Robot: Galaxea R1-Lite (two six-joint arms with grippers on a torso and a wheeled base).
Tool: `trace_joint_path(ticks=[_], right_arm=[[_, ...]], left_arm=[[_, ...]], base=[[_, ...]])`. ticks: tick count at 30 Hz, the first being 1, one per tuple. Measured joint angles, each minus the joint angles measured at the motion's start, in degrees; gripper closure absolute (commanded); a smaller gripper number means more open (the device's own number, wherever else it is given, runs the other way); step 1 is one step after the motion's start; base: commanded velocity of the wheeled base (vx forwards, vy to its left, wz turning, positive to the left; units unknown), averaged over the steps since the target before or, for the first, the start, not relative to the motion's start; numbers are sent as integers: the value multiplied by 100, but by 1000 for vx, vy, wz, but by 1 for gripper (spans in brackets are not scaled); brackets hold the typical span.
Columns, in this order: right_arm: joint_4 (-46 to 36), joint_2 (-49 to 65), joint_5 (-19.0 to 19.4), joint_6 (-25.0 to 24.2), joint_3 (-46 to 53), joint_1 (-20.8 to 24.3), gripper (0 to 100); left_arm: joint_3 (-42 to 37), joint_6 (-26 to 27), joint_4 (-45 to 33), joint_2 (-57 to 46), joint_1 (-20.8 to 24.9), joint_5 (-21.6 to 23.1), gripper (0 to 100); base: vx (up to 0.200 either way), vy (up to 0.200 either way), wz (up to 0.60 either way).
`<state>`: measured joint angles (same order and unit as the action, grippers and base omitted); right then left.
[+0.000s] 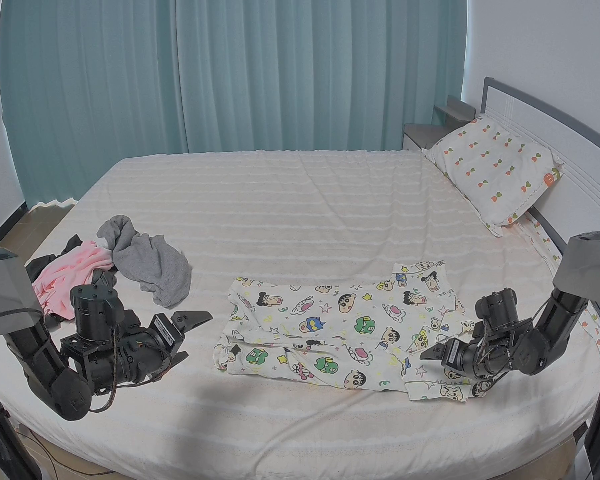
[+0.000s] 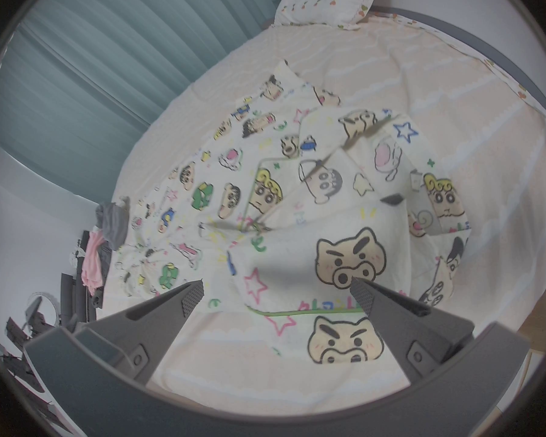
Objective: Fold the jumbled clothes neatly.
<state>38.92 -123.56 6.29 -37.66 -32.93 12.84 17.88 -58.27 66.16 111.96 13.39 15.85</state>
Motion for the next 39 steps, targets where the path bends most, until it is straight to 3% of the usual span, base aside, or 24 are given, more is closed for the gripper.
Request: trace_joint_path(ticks=[8,19,25,30,39], right_arm=[[177,931,24,-118,796,100,0],[1401,1259,13,-134,1634,107,0],[1812,1259,17,-165,1885,113,0],[2194,1235,22,-321,2061,130,0],[3391,909,24,-468,2458,140,0]], left_arm=[[-30,13,21,-79,124,-28,0],[-17,466,412,-83,362,-105,0],[555,525,-925,15,540,-107,0],[1643,545,-2002,290,623,-143,0],[3106,747,-3441,1324,844,-770,0]], base=[[75,0,0],[0,0,0],[0,0,0],[0,0,0],[0,0,0]])
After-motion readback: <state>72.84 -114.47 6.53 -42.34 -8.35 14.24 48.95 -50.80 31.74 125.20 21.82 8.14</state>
